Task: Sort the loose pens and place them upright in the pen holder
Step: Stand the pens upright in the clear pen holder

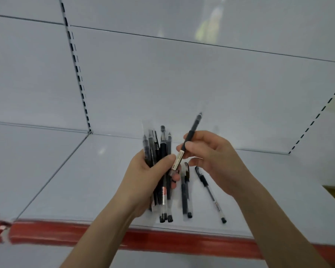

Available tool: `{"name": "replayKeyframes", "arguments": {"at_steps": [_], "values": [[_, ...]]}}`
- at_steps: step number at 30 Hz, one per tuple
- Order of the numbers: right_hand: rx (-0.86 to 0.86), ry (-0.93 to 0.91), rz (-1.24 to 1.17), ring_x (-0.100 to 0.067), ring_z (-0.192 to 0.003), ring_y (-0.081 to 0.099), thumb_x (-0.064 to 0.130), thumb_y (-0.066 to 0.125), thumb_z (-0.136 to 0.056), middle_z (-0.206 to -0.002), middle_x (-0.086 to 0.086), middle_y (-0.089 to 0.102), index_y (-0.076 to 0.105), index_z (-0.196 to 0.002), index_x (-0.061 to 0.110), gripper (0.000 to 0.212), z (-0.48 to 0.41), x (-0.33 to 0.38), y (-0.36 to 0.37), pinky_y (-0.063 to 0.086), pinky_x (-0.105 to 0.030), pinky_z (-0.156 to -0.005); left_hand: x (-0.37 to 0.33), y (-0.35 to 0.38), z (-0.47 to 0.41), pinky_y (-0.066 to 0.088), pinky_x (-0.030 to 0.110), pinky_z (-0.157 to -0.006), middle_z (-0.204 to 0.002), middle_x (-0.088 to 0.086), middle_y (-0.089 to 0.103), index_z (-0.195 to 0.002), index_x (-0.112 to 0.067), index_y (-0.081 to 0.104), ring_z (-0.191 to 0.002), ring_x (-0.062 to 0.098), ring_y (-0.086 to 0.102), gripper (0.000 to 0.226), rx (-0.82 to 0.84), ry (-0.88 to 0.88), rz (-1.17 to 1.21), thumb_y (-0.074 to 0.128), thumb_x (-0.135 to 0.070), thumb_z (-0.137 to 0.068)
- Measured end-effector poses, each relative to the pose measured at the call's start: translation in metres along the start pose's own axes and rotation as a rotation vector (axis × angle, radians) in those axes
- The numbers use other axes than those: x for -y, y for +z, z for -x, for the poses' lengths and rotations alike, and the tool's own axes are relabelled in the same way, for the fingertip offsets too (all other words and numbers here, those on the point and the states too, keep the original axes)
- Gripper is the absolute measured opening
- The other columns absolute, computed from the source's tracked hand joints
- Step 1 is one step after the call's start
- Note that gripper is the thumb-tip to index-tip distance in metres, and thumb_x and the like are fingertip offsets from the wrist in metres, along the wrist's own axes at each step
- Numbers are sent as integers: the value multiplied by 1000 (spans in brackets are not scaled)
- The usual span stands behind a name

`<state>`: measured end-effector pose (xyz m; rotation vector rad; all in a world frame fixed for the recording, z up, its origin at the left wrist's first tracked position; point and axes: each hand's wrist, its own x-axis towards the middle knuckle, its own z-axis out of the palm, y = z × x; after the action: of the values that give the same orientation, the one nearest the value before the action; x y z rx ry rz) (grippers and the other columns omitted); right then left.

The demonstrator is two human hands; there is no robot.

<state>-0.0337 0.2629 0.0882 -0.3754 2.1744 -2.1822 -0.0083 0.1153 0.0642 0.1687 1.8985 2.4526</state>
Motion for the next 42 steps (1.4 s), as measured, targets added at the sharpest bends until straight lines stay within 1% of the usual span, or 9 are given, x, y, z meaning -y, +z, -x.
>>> {"name": "replayKeyframes", "arguments": {"at_steps": [5,10,14,19,22,26,33,38,42], "values": [[134,-8,-47,-13,-67,64,1,59,-83,-75,-1,69,64,-88,11,12,-6,1,10,51,-21,-61,1,-8,17,47,23,-45,-56,4,59,-89,0,59,-47,13,54,15,-147,9,65,57,-13,-85],[260,19,-57,-13,-70,66,4,59,-83,-78,-2,70,65,-91,12,12,-9,-3,35,53,-20,-62,1,-30,44,44,21,-46,-60,4,58,-85,-5,59,-50,13,53,22,-219,23,75,64,-20,-70],[175,-18,-113,-17,-66,69,18,57,-88,-77,-1,70,62,-97,12,11,-16,3,64,53,-20,-59,-3,-56,67,46,23,-49,-64,6,63,-85,-5,59,-52,14,54,28,-320,50,25,66,-24,-66],[173,-53,-129,-18,-63,69,17,56,-90,-74,-2,68,60,-88,14,6,-23,7,126,55,-22,-59,-15,-100,98,47,22,-48,-67,5,68,-88,-6,59,-51,12,57,9,-459,44,58,60,-13,-83],[141,-45,-193,-19,-65,70,15,55,-91,-78,-5,67,58,-88,13,4,-30,6,176,55,-23,-61,-25,-151,127,47,22,-47,-66,5,67,-92,-1,57,-50,12,56,10,-576,31,128,55,-11,-88],[194,-93,-113,-19,-68,71,16,56,-90,-91,-5,68,56,-89,16,2,-33,-4,271,56,-24,-66,-46,-236,178,44,19,-41,-58,5,62,-88,3,56,-46,12,53,10,-677,36,294,51,-6,-89],[345,-188,-27,-10,-61,69,13,55,-91,-88,-3,67,52,-91,17,5,-26,-17,464,54,-18,-59,-85,-375,270,46,18,-42,-57,7,59,-88,5,57,-46,13,55,10,-764,110,345,50,-3,-88],[424,-218,21,-7,-62,69,16,56,-91,-83,1,68,49,-102,19,14,-30,-24,563,52,-16,-58,-100,-449,300,49,19,-45,-66,7,60,-102,3,55,-52,13,59,16,-800,155,389,49,-6,-89],[491,-227,60,-7,-62,69,17,57,-90,-83,0,68,49,-106,17,18,-53,-33,634,53,-16,-59,-108,-508,301,50,20,-45,-69,8,63,-99,-1,56,-54,12,61,13,-887,161,456,52,-7,-88]]}}
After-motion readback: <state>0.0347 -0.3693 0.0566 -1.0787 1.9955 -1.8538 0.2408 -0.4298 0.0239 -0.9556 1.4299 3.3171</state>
